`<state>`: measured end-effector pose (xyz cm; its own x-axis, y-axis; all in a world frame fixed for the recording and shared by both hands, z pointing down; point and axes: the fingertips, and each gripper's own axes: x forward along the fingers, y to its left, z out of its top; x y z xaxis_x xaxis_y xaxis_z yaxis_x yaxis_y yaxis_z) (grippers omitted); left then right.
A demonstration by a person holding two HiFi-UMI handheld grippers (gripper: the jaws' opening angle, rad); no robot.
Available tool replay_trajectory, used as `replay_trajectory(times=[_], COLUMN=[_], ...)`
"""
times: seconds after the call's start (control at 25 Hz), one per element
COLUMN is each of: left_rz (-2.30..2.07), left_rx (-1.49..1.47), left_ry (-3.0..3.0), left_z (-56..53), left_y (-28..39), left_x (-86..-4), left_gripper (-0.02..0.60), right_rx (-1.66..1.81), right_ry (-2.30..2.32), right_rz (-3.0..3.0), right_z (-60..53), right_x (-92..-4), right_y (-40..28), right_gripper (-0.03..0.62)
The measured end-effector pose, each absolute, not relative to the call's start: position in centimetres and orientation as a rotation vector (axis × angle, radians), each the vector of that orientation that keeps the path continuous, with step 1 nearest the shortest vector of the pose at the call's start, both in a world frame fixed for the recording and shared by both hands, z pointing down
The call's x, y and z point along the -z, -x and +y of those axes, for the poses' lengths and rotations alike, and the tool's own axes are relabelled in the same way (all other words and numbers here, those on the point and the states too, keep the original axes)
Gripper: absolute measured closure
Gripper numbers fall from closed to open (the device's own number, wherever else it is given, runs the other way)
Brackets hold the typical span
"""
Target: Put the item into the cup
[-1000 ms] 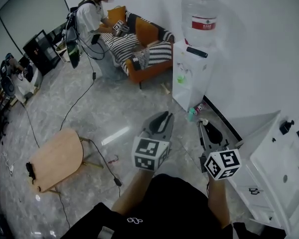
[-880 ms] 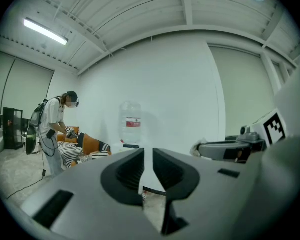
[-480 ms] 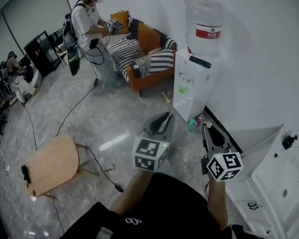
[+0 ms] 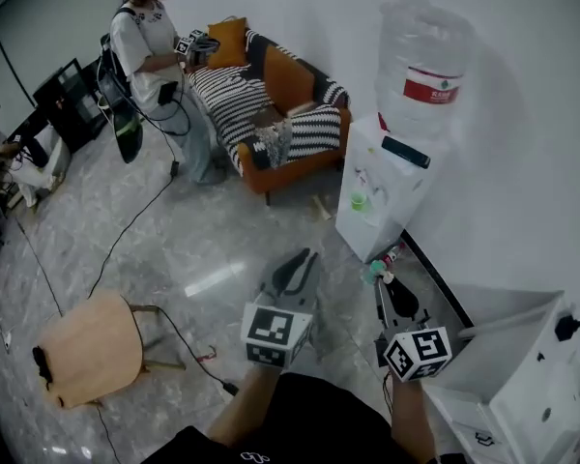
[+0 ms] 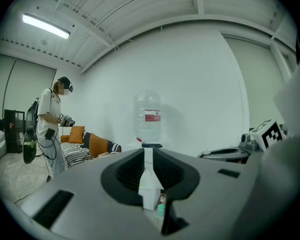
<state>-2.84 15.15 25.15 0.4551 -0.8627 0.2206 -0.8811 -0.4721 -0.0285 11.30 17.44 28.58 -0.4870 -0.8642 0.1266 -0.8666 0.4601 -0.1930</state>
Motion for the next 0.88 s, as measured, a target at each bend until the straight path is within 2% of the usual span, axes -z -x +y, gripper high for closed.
replay_trajectory(times=[0.28,0.52,0.88], left_rz=[-1.473,-1.36,-1.237], left_rx=[-0.306,-0.356,-0.482], left_ry=[-2.492,-2.436,-2.388], left_z=[7.0,0.1,-11.4], left_y=[3.5,2.9,2.7], left_x=[-31.5,-34.9,-39.0], left_gripper=[0.525,0.525,0.525], right_rx=[-0.473,-0.478,-0.496], right_ry=[-1.543,-1.573,-1.531], right_rz=[-2.585,-2.452,-2.334], right_z=[11.9,4.9,-7.3], right_x=[-33.3,-33.8,-34.2], right_y=[-11.7,-13.3,-10.9], right_gripper=[0.531,0.53,0.53])
